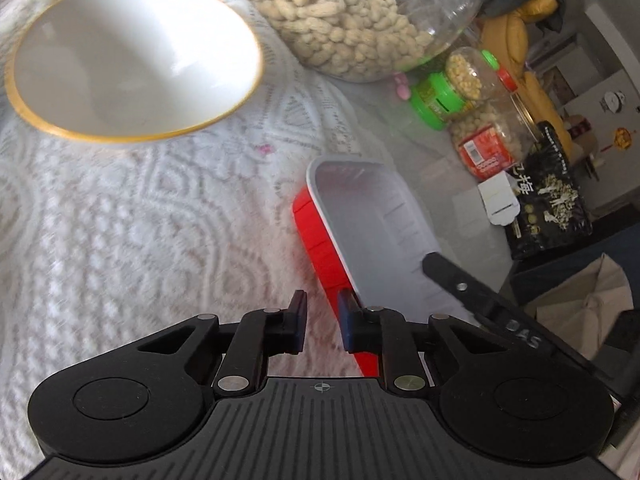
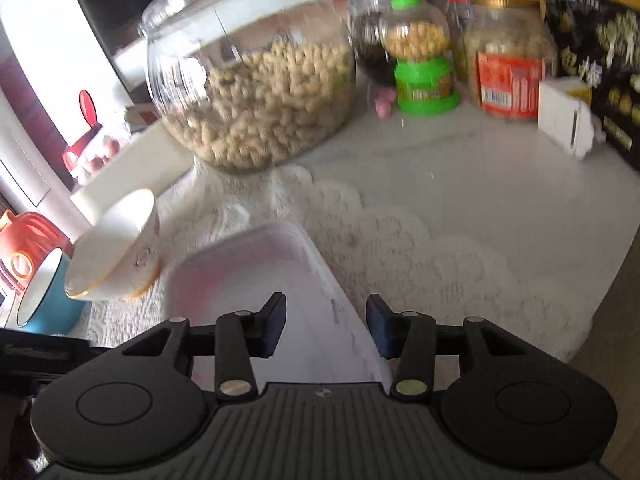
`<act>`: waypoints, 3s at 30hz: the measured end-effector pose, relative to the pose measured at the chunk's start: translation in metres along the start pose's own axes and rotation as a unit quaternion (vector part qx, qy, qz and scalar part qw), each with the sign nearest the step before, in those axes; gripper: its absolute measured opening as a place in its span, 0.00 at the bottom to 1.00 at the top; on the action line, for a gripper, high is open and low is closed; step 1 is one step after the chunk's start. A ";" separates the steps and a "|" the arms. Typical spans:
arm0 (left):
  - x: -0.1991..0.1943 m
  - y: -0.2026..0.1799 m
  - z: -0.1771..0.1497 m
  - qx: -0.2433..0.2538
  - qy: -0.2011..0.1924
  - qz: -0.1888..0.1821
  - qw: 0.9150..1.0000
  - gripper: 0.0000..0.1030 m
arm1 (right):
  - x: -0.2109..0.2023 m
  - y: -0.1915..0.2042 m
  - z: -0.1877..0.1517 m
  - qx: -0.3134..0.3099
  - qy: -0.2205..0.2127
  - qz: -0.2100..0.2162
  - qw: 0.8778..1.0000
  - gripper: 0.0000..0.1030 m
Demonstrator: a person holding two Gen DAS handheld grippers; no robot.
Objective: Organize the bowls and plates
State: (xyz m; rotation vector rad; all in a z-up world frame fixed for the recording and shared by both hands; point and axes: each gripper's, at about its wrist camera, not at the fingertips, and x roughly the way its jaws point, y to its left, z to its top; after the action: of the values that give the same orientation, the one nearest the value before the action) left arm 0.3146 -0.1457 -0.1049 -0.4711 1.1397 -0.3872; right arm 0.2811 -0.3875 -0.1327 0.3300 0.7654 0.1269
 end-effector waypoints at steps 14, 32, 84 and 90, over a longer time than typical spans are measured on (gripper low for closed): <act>-0.090 0.046 0.007 -0.049 -0.149 0.053 0.986 0.20 | -0.013 0.020 0.019 -0.022 -0.073 -0.059 0.995 0.44; -0.091 0.125 0.061 -0.112 -0.188 0.102 0.970 0.16 | 0.126 0.160 0.076 -0.034 0.078 0.053 0.995 0.44; -0.247 0.176 -0.006 -0.117 -0.246 0.152 0.950 0.27 | -0.008 0.213 0.008 -0.187 0.022 0.047 0.981 0.48; -0.228 0.207 0.034 -0.114 -0.238 0.178 0.948 0.27 | 0.023 0.263 0.021 -0.198 0.086 0.061 0.975 0.49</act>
State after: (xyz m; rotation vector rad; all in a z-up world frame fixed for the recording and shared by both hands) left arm 0.2725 0.1517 -0.0307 -0.5131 0.7754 0.1737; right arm 0.3145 -0.1401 -0.0449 -0.0145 0.8703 0.4209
